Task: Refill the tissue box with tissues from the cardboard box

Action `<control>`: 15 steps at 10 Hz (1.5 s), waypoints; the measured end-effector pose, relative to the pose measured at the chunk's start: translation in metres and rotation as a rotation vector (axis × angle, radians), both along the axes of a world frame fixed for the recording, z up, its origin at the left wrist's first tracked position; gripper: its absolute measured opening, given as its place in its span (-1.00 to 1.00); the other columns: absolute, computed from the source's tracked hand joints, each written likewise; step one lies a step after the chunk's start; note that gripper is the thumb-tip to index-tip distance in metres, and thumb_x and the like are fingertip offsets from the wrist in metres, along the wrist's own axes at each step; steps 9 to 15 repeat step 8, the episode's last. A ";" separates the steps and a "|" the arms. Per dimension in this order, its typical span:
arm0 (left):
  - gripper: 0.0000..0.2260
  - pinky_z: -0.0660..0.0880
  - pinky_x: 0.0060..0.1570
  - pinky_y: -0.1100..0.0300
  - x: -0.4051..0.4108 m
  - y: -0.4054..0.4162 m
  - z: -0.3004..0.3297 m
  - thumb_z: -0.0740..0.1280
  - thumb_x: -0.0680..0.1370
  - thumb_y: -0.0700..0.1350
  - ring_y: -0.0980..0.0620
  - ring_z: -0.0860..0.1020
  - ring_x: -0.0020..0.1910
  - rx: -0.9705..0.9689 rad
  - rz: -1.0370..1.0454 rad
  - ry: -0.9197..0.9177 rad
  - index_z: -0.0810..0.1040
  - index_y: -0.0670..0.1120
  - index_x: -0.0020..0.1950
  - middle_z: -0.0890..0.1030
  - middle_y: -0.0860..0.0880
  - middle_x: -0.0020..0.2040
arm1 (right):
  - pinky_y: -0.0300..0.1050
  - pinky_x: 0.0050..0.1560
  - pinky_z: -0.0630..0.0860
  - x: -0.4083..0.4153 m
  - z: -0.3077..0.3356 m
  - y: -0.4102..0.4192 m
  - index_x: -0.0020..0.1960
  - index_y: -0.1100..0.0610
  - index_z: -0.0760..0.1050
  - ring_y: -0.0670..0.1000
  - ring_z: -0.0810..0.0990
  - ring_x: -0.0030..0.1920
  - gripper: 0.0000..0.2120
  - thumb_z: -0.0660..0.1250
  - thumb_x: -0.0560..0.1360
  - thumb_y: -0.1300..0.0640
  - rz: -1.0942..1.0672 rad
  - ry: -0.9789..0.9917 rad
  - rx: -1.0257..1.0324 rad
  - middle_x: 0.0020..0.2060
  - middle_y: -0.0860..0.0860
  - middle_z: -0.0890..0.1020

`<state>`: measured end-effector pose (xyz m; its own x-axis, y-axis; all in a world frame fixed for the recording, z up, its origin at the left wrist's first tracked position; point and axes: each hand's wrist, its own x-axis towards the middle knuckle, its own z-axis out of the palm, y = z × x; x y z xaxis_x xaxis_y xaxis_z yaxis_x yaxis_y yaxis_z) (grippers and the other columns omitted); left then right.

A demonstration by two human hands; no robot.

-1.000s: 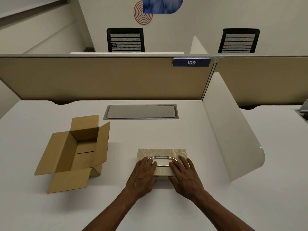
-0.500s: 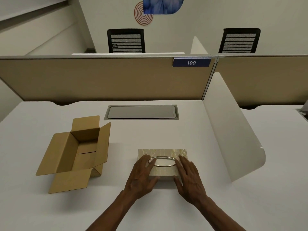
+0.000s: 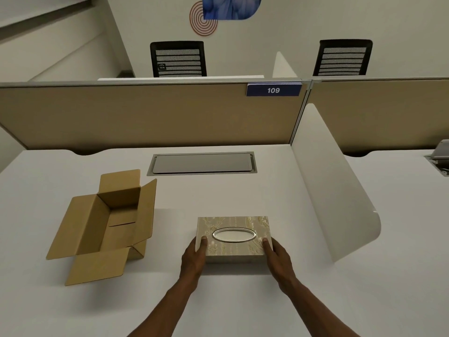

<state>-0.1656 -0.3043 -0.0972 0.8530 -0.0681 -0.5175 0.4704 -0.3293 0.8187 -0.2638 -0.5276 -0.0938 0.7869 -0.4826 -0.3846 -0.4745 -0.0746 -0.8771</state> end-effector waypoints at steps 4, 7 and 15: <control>-0.49 0.43 0.30 -0.01 0.004 0.008 0.006 0.16 0.65 0.20 -0.11 0.46 0.37 -0.004 -0.091 0.001 0.36 0.02 0.55 0.49 -0.07 0.44 | -0.19 0.27 0.37 -0.002 0.003 0.010 0.53 -0.02 0.40 -0.08 0.51 0.27 -0.52 0.08 0.69 -0.18 -0.018 -0.028 -0.054 0.28 -0.15 0.56; -0.72 0.50 0.26 0.05 0.007 0.023 0.017 0.23 0.67 0.07 -0.02 0.59 0.24 -0.084 -0.119 0.053 0.59 0.03 0.30 0.66 -0.02 0.25 | 0.00 0.40 0.45 -0.003 0.012 0.007 0.52 0.03 0.42 0.08 0.52 0.39 -0.45 0.10 0.66 -0.24 0.021 0.012 -0.191 0.42 0.02 0.56; -0.59 0.49 0.35 -0.04 0.009 0.016 0.023 0.24 0.65 0.13 -0.12 0.51 0.37 0.126 -0.104 -0.057 0.48 0.00 0.44 0.53 -0.10 0.43 | 0.08 0.54 0.30 0.006 0.021 0.003 0.61 0.11 0.26 0.11 0.36 0.53 -0.31 0.14 0.62 -0.29 -0.045 0.019 -0.325 0.55 0.08 0.39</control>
